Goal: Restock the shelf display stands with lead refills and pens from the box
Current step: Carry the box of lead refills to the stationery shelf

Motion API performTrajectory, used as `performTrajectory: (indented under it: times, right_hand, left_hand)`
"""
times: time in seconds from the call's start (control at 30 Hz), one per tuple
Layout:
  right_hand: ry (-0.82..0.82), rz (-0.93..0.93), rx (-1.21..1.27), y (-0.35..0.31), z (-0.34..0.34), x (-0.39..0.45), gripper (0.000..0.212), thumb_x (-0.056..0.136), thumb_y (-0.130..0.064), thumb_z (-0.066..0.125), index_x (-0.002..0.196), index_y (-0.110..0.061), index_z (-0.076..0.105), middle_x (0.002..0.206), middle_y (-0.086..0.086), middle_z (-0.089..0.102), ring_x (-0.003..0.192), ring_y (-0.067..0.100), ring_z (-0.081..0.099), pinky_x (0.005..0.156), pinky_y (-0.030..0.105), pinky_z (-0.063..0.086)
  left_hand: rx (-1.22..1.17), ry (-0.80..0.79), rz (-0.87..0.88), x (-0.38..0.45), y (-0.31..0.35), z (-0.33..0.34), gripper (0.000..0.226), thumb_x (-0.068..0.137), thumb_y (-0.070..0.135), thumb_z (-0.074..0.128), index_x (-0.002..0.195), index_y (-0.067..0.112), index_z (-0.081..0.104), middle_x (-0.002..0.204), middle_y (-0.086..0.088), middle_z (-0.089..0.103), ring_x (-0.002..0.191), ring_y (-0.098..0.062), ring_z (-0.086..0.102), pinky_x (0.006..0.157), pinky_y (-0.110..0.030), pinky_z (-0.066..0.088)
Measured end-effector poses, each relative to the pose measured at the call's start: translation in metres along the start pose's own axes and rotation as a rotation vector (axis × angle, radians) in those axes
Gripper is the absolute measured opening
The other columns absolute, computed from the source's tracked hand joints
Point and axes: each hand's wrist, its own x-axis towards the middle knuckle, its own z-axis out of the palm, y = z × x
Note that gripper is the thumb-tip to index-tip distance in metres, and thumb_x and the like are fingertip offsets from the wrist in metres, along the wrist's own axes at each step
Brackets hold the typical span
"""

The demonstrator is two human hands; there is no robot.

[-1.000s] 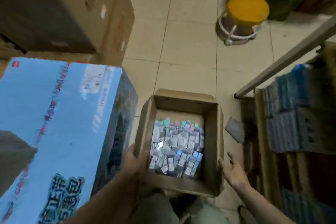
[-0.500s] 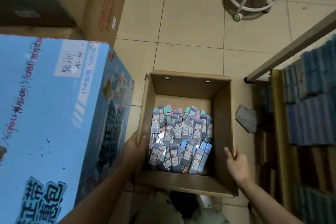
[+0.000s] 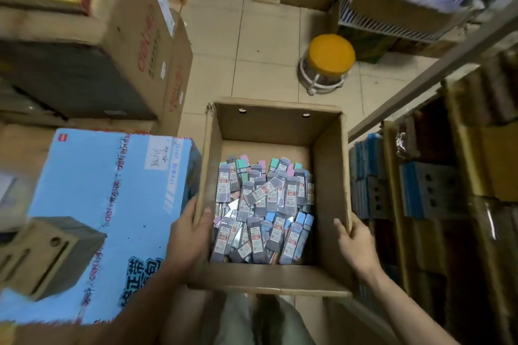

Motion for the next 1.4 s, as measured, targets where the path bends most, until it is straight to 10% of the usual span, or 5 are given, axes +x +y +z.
performTrajectory:
  times: [0.43,0.73,0.87,1.13,1.4]
  right_hand:
    - [-0.069,-0.158,0.041,-0.142,-0.110,-0.068,0.047,0.101,-0.027,0.049,0.147,-0.022,0.039,0.133,-0.004,0.054,0.127,0.014,0.048,0.107,0.031,0.035]
    - [-0.142,-0.133,0.113,-0.228,-0.130,0.006,0.047,0.102,-0.027,0.047,0.148,-0.019,0.039,0.140,0.004,0.053,0.131,0.021,0.047,0.113,0.042,0.035]
    - [-0.159,-0.177,0.092,-0.286,-0.133,0.074,0.046,0.102,-0.022,0.047,0.147,-0.014,0.039,0.141,0.006,0.052,0.132,0.022,0.046,0.105,0.028,0.032]
    - [-0.202,-0.216,0.177,-0.432,-0.143,0.199,0.041,0.102,-0.026,0.048,0.142,-0.024,0.043,0.127,-0.005,0.058,0.118,0.015,0.054,0.105,0.039,0.043]
    - [-0.119,-0.273,0.103,-0.569,-0.125,0.334,0.037,0.100,-0.023,0.051,0.136,-0.016,0.050,0.121,0.004,0.065,0.110,0.026,0.061,0.099,0.047,0.047]
  left_hand:
    - [0.006,0.010,0.067,-0.034,0.136,-0.108,0.049,0.099,0.038,0.047,0.143,0.018,0.045,0.139,-0.006,0.055,0.129,-0.027,0.048,0.110,-0.042,0.037]
    - [0.062,0.000,0.102,0.046,0.230,-0.124,0.034,0.100,0.036,0.046,0.130,0.023,0.054,0.101,0.003,0.064,0.101,-0.026,0.061,0.081,-0.033,0.045]
    - [0.094,0.081,0.126,0.105,0.283,-0.132,0.033,0.100,0.033,0.048,0.130,0.022,0.056,0.099,0.010,0.060,0.095,-0.016,0.054,0.079,-0.027,0.036]
    - [0.065,0.174,0.124,0.235,0.385,-0.149,0.039,0.099,0.032,0.050,0.135,0.016,0.053,0.095,-0.002,0.064,0.097,-0.028,0.061,0.083,-0.032,0.042]
    - [0.046,0.169,0.140,0.411,0.466,-0.167,0.034,0.100,0.033,0.048,0.129,0.017,0.055,0.062,0.006,0.054,0.054,-0.007,0.051,0.044,-0.018,0.034]
